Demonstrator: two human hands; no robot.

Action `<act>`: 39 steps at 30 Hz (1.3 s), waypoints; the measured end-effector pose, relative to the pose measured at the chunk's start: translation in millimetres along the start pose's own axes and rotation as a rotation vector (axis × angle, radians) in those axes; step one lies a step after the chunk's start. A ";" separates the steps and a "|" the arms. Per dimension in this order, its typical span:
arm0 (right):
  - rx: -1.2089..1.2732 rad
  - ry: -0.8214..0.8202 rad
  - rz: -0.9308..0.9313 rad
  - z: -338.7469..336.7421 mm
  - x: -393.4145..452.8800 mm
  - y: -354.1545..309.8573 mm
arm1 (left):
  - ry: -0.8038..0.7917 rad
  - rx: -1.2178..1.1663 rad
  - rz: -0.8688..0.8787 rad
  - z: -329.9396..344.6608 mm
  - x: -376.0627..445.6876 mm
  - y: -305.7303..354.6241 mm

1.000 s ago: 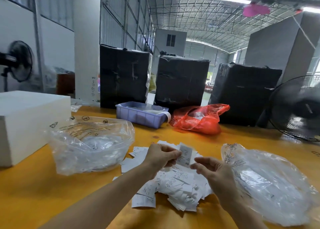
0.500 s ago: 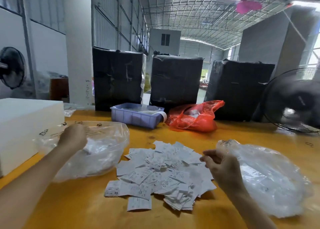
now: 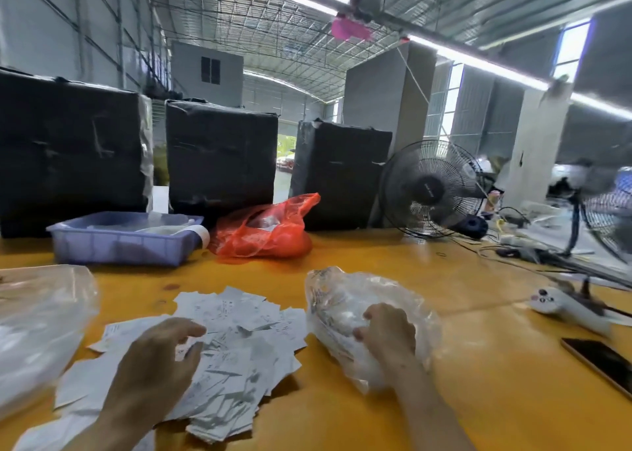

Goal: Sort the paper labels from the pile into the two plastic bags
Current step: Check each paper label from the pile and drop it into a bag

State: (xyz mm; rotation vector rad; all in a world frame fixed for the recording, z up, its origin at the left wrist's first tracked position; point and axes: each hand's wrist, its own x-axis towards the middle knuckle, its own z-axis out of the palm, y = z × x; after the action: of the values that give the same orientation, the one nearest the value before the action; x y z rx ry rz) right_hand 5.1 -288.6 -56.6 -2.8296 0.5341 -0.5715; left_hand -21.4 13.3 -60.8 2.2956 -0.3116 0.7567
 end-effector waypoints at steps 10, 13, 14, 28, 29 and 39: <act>0.415 0.181 -0.010 -9.4 -0.2 -4.2 | 0.159 0.102 0.137 17.0 -4.8 -25.1; 0.854 0.199 -0.028 -21.9 -9.6 -26.0 | 0.193 0.050 0.177 17.2 -5.4 -22.1; 1.092 0.108 -0.016 -26.5 -14.9 -37.7 | 0.196 0.011 0.168 16.1 -4.8 -20.9; 1.272 -0.829 -0.256 -6.2 -81.4 -122.3 | -0.336 -0.840 -0.369 -11.8 4.9 5.6; 1.247 -0.835 -0.271 -6.8 -83.8 -123.9 | -0.326 -0.800 -0.359 -10.5 4.1 5.7; 1.243 -0.702 -0.178 -18.4 -74.4 -126.5 | -0.148 -0.879 -0.497 -8.9 9.0 -2.4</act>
State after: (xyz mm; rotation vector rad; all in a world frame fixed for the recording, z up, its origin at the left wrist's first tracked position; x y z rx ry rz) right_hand -27.5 -146.7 -31.1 -1.6700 -0.1928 0.1158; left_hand -17.1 21.0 -51.4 1.4850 -0.0911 0.1293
